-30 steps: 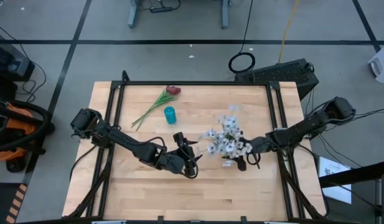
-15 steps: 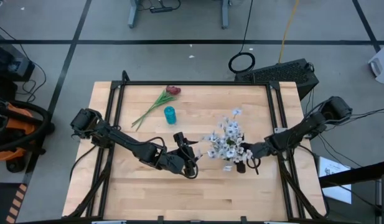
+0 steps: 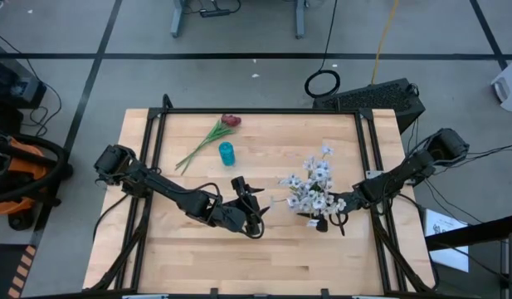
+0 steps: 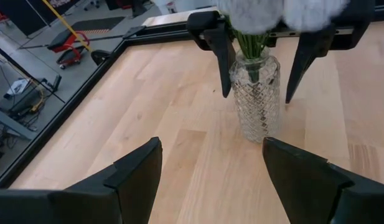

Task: Sort flowers into vase by color
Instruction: Adjust the white flowers into the transparent vase, then put the red tulip into the blue vase

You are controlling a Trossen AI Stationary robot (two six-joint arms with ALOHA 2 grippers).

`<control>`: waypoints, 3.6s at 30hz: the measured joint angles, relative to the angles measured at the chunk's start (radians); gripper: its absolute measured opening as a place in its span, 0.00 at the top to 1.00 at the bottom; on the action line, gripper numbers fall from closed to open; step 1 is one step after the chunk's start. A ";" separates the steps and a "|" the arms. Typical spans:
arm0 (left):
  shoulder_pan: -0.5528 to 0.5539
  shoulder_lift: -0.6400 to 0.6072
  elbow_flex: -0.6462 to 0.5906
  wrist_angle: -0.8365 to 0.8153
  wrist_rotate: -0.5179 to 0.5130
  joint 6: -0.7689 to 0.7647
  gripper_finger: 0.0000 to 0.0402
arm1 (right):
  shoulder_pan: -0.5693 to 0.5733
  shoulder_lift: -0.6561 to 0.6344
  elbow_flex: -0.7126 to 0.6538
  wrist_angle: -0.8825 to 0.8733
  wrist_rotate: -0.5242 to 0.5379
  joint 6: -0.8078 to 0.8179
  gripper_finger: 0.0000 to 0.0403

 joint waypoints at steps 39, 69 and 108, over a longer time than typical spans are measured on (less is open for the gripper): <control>-0.020 -0.066 0.000 -0.124 -0.053 -0.028 0.30 | 0.034 -0.722 -0.001 -0.849 0.014 0.411 0.03; 0.346 -0.480 0.001 -0.499 -0.171 0.223 0.30 | 0.008 -0.894 0.212 -0.847 0.668 0.020 0.64; 1.033 -0.505 -0.278 -0.781 0.595 0.028 0.30 | 0.008 -0.896 0.155 -1.066 0.705 0.325 0.58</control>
